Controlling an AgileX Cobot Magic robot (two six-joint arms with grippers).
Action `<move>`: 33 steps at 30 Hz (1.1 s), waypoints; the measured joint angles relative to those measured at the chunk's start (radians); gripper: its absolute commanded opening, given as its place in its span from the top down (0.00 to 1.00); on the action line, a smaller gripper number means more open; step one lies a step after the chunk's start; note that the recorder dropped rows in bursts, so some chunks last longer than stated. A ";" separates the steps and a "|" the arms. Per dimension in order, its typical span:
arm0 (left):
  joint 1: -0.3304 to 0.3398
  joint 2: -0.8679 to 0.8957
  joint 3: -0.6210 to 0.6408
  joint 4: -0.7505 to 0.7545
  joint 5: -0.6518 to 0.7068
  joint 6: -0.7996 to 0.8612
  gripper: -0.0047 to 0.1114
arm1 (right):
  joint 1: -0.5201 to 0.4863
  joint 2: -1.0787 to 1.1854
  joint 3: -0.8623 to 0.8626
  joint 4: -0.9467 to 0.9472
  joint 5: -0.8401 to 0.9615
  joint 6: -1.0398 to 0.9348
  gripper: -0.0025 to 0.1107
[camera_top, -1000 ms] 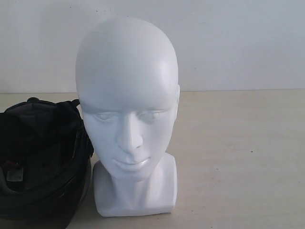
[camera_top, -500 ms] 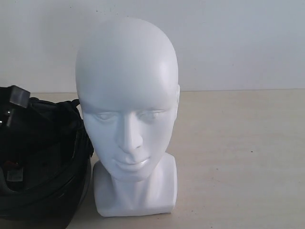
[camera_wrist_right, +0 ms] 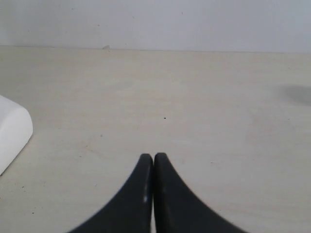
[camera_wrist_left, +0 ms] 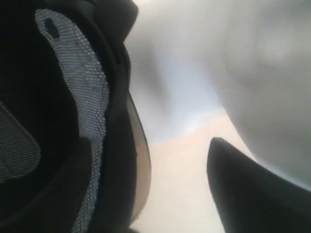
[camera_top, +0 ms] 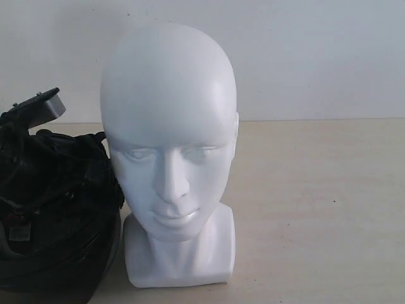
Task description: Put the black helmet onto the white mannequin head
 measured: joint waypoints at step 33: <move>-0.003 0.200 -0.074 0.137 -0.069 -0.018 0.40 | 0.000 0.000 0.000 0.000 0.000 0.000 0.98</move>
